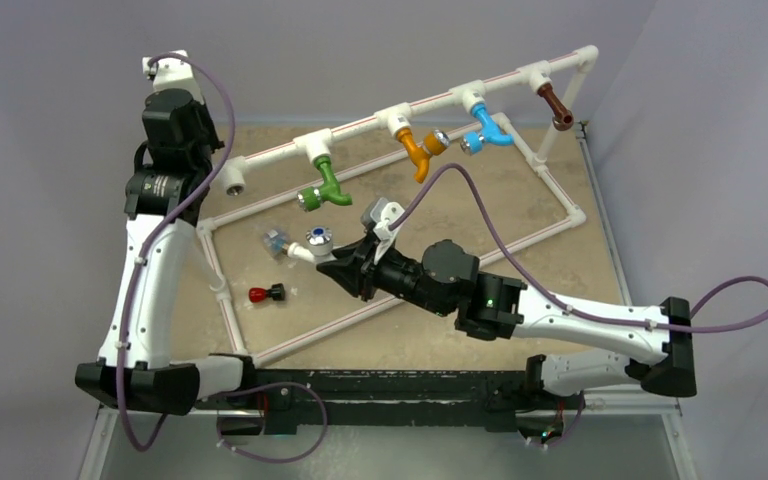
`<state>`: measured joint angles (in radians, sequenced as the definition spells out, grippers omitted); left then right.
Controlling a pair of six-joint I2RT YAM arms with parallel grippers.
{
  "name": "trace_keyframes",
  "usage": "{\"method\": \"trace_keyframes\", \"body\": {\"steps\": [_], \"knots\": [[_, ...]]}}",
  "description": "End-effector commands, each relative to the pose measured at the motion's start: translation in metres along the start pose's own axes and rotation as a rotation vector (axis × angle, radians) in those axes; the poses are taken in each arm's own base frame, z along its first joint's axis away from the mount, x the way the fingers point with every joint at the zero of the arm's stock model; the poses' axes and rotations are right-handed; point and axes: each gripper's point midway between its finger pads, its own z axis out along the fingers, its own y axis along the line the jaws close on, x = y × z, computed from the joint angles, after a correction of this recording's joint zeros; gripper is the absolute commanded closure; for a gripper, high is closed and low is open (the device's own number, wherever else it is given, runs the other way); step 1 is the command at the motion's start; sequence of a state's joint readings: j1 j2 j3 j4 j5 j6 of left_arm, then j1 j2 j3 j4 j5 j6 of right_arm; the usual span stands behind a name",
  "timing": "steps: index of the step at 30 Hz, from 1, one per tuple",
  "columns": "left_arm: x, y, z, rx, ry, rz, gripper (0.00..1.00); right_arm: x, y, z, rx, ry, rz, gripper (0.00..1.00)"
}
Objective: Install the water faucets
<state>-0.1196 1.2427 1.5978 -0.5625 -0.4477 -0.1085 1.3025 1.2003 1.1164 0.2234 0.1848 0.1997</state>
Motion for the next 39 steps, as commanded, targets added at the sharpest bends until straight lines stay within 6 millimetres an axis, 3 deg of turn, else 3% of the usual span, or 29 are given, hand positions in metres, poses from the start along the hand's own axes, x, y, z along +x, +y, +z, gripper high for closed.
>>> {"method": "trace_keyframes", "body": {"steps": [1,5,12,17,23,28,33,39], "knots": [[0.023,0.004,0.017,0.017,0.063,-0.077,1.00,-0.062,-0.011,0.010,0.099,-0.208,-0.001,1.00],[0.046,0.016,0.027,-0.027,0.112,-0.089,1.00,-0.060,-0.019,0.030,0.163,-0.191,-0.024,1.00],[0.071,0.000,0.037,0.037,0.183,-0.073,1.00,-0.051,-0.036,0.059,0.271,-0.121,-0.140,1.00],[0.087,-0.010,0.041,0.085,0.230,-0.069,1.00,-0.039,-0.043,0.079,0.248,-0.044,-0.183,1.00],[0.091,-0.016,0.042,0.114,0.239,-0.076,1.00,-0.020,-0.055,0.104,0.256,0.012,-0.197,1.00],[0.093,-0.019,0.041,0.126,0.248,-0.082,1.00,-0.020,-0.067,0.119,0.305,0.030,-0.197,1.00],[0.099,-0.023,0.043,0.145,0.266,-0.082,1.00,-0.023,-0.104,0.124,0.397,0.044,-0.175,1.00],[0.099,-0.034,0.045,0.196,0.287,-0.089,1.00,-0.035,-0.155,0.115,0.505,0.019,-0.141,1.00]]}}
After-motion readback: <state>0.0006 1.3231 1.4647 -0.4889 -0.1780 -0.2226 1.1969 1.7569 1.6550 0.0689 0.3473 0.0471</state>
